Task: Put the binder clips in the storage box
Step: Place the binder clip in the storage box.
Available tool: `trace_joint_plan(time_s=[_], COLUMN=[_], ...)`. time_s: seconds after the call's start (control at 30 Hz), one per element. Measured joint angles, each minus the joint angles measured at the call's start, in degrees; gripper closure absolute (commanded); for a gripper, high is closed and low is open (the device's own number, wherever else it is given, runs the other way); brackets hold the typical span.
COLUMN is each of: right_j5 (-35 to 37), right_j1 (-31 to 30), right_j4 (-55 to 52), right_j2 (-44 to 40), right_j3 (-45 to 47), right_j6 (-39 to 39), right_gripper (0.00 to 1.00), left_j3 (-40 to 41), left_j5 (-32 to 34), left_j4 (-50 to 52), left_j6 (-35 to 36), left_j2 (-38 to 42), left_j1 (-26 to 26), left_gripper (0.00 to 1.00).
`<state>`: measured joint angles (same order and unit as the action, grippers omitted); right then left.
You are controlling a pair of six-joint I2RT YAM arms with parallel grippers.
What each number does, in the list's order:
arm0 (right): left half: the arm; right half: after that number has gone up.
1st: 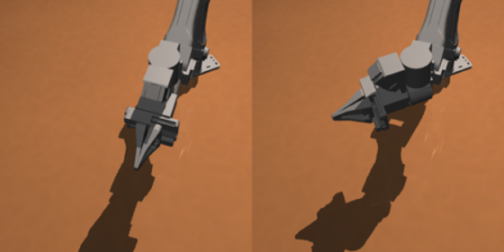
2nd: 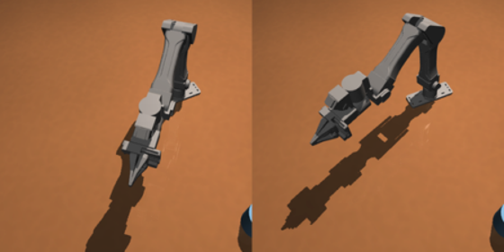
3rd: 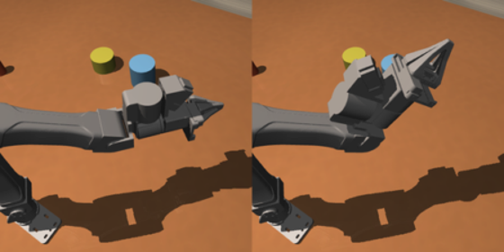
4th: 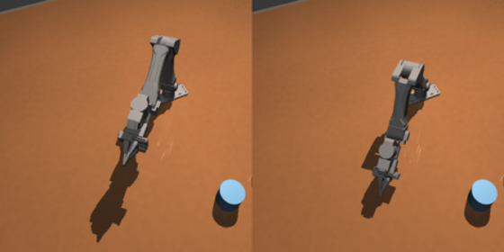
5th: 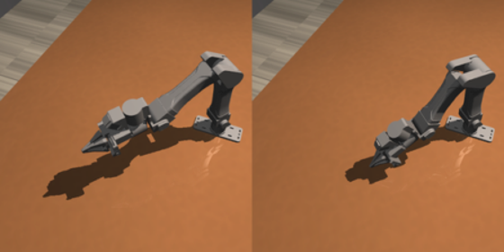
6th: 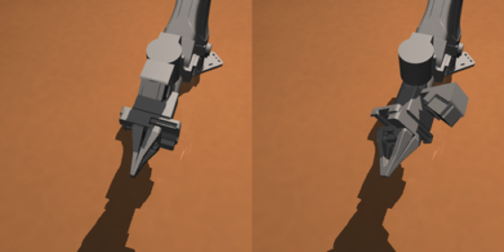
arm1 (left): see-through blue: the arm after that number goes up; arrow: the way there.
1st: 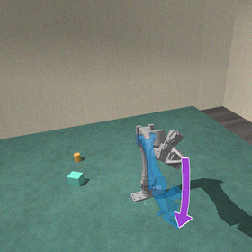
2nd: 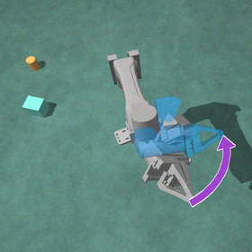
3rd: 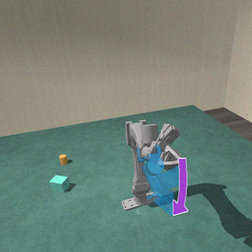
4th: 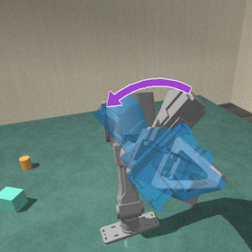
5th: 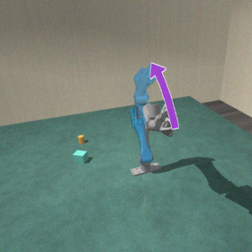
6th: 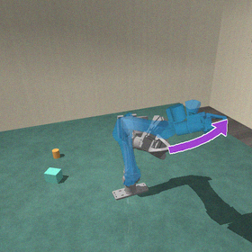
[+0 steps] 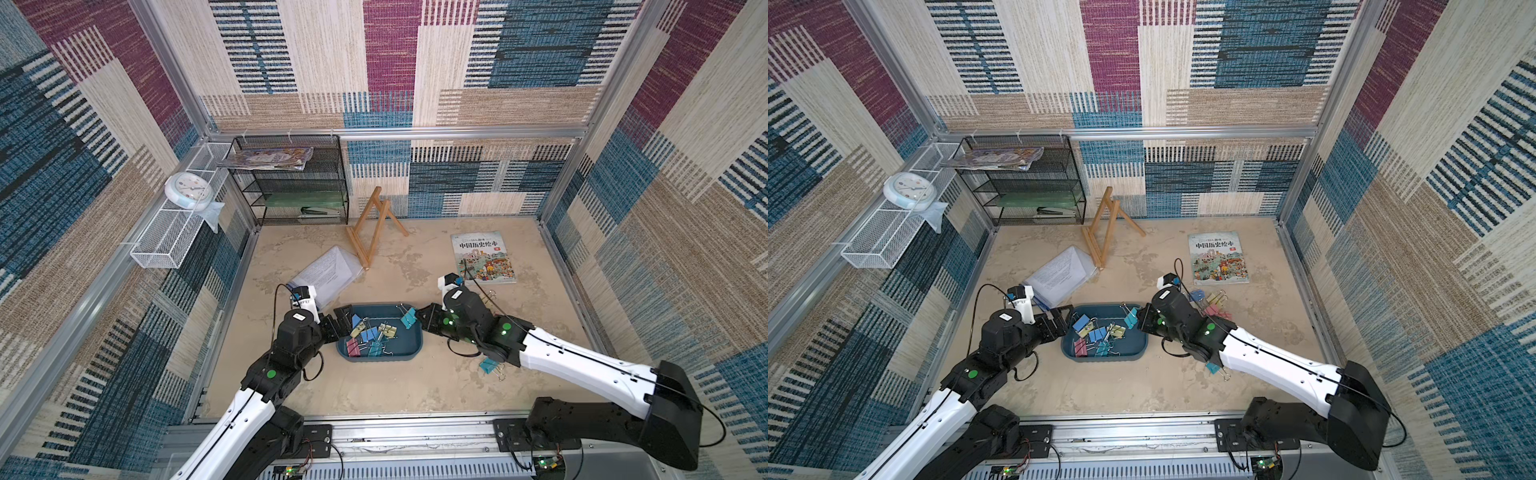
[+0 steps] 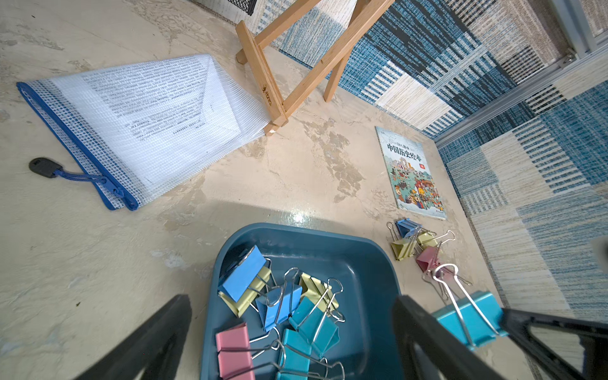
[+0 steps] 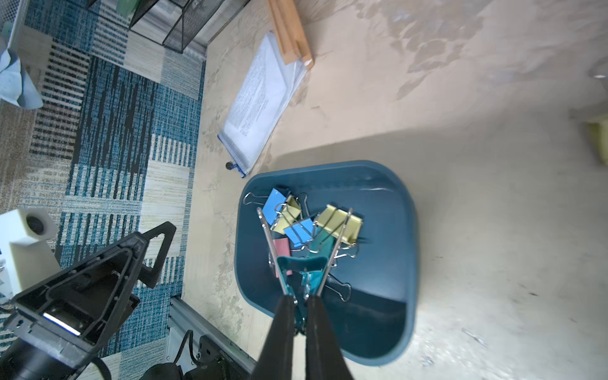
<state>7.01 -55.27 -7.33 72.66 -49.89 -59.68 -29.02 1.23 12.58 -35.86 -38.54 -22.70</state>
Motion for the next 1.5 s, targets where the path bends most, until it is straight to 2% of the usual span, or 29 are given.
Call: trace_joint_plan(time_s=[0.23, 0.5, 0.6, 0.7, 0.83, 0.9, 0.97, 1.13, 1.3, 1.4, 1.5], right_j5=[1.33, 2.84, 2.82, 2.71, 1.60, 1.55, 1.75, 4.68, 13.09, 16.55, 14.36], right_j1=[-5.01, -5.51, -5.51, -5.53, -5.62, -5.77, -5.81, -5.99, -5.16, -0.83, 7.28], right_j4=[6.16, 8.96, 9.20, 10.25, 10.23, 9.73, 9.70, 8.04, 3.89, 0.94, -2.84], right_j2=[14.38, 24.68, 26.58, 27.02, 26.45, 25.05, 22.95, 14.88, 5.99, 1.68, 0.90], right_j3=[-6.47, -8.70, -8.70, -8.52, -7.56, -6.84, -6.12, -3.41, -2.60, -2.64, -4.00], right_j6=[1.03, 2.40, 2.58, 2.56, 2.47, 2.34, 2.38, 2.62, 4.98, 9.49, 15.15], right_gripper=[0.98, 0.97, 0.93, 0.85, 0.75, 0.65, 0.59, 0.54, 0.48, 0.47, 0.47], left_j3=[-2.25, -2.64, -2.62, -2.43, -2.19, -2.19, -2.19, -2.12, -2.10, -2.10, -2.10], left_j5=[-2.12, -4.09, -4.00, -3.13, -2.93, -2.91, -2.91, -2.91, -2.95, -2.95, -2.97], left_j4=[0.92, 1.36, 1.62, 1.92, 2.69, 2.97, 2.97, 2.93, 2.78, 2.49, 2.49], left_j6=[1.60, 2.89, 3.28, 3.45, 3.43, 3.43, 3.41, 3.19, 2.80, 2.54, 1.99], left_j2=[-4.07, -3.96, -3.13, -2.51, -2.27, -2.29, -2.32, -2.58, -3.08, -3.21, -3.41], left_j1=[0.00, -0.02, -0.02, -0.02, -0.02, -0.02, -0.02, -0.02, -0.02, -0.02, -0.02], left_gripper=[0.01, 0.01, 0.01, 0.01, 0.01, 0.01, 0.01, 0.01, 0.01, 0.01, 0.01])
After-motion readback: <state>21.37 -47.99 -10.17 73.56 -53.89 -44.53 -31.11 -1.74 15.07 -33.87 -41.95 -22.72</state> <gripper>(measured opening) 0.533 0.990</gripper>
